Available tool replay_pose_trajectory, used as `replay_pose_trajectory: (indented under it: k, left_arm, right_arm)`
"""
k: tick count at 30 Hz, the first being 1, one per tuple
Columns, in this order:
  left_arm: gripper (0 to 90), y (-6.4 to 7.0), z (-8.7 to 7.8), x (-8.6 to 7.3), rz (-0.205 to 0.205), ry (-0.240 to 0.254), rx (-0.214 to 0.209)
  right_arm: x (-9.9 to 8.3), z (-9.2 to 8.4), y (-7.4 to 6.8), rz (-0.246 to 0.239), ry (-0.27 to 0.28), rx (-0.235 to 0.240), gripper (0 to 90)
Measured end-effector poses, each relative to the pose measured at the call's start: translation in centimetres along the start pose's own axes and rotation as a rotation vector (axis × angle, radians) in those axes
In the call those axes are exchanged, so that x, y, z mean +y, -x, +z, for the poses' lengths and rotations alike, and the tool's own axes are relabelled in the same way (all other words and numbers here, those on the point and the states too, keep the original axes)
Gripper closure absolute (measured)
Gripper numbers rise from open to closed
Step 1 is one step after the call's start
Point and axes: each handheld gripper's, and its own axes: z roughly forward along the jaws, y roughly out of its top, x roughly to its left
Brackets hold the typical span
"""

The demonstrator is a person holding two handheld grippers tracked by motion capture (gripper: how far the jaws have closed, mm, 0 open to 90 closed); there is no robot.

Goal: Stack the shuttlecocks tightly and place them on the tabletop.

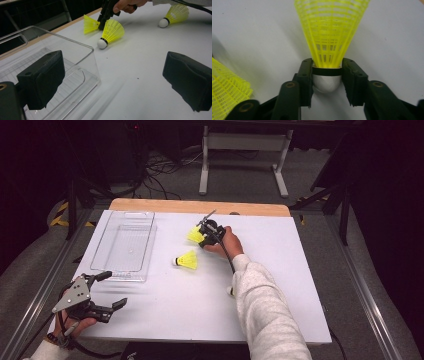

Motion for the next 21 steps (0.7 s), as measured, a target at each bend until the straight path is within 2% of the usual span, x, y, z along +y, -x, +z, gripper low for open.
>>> replay_pose_trajectory:
  k: [2, 7, 11, 16, 21]
  left_arm:
    - [5.0, 0.0, 0.0, 0.0, -0.001, 0.0, 0.0]
    - [5.0, 0.0, 0.1, 0.0, -0.002, 0.006, -0.006]
    - [5.1, 0.0, 0.1, 0.1, -0.005, 0.011, -0.009]
    - [5.1, 0.0, 0.2, 0.3, -0.002, 0.008, -0.01]
    - [5.2, 0.3, 0.4, 0.6, 0.009, 0.008, -0.014]
  right_arm:
    - [0.1, -0.1, -0.1, -0.017, -0.011, -0.009, 64.6]
    - [0.1, -0.4, -0.2, -0.023, -0.018, -0.017, 64.9]
    - [0.1, -1.2, -0.3, -0.011, 0.002, -0.028, 65.0]
    - [-0.6, -3.6, -0.5, -0.019, 0.016, -0.05, 65.1]
    - [-2.0, -5.3, -0.5, 0.011, 0.034, -0.024, 65.1]
